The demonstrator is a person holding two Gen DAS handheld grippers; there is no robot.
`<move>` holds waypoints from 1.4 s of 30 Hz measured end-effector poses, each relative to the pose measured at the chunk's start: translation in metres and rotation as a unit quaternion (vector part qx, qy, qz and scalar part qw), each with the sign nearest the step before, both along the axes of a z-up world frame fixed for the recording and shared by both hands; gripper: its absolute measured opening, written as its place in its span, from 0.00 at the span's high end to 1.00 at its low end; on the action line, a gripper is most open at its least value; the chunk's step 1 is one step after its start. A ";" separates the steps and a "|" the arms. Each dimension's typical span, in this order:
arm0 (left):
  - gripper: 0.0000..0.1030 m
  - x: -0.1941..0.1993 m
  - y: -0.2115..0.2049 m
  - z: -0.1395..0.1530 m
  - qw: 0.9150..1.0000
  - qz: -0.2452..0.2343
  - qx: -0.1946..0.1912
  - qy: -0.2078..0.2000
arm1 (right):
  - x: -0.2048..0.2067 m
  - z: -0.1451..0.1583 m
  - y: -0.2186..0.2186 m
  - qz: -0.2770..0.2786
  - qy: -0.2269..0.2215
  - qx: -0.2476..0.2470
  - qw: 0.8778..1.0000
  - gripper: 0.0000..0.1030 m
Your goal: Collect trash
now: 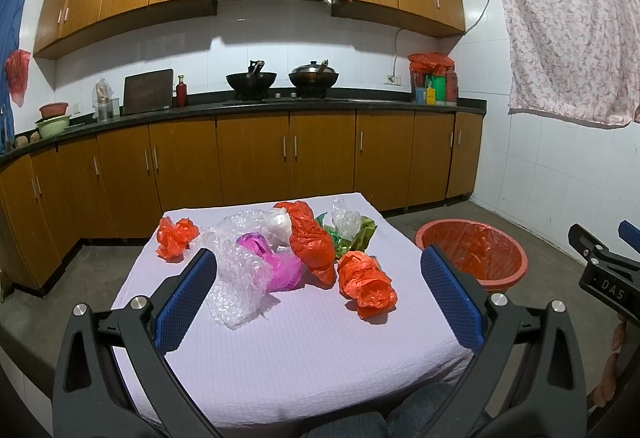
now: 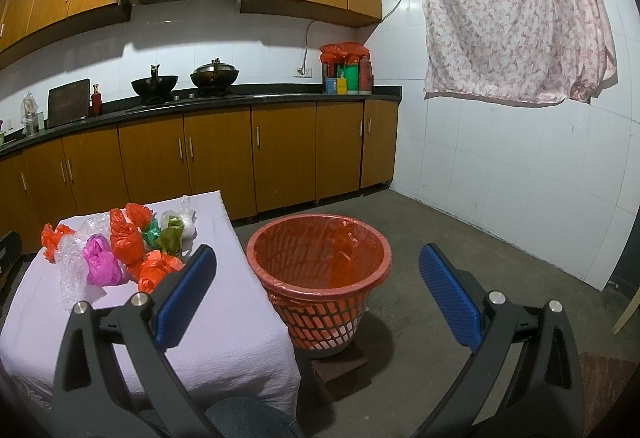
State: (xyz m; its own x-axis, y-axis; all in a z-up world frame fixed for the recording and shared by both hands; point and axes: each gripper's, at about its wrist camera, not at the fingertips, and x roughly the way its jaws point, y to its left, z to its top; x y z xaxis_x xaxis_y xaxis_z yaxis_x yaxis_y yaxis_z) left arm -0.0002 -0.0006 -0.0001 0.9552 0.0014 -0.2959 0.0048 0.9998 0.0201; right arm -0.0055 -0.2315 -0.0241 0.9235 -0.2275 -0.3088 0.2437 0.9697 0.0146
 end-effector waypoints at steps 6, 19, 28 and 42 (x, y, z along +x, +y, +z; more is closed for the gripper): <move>0.02 0.001 0.001 -0.004 1.000 0.002 -0.001 0.003 | 0.003 -0.007 0.000 0.001 0.002 0.004 1.000 0.04; 0.02 0.022 0.057 -0.027 0.994 0.089 -0.027 0.058 | 0.054 -0.034 0.028 0.075 0.063 0.040 0.994 0.04; 0.02 0.051 0.111 -0.051 0.982 0.161 -0.027 0.098 | 0.110 -0.048 0.093 0.161 0.104 0.019 0.981 0.04; 0.02 0.099 0.150 -0.058 0.977 0.165 -0.069 0.114 | 0.205 -0.104 0.164 0.188 0.187 -0.026 0.964 0.15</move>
State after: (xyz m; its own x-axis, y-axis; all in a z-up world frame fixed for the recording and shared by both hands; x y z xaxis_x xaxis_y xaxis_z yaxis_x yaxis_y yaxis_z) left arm 0.0986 0.1495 -0.0584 0.8192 0.2427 -0.5196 -0.3289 0.9410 -0.0790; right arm 0.2000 -0.0675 -0.1281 0.7695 0.0765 -0.6340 -0.1454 0.9877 -0.0573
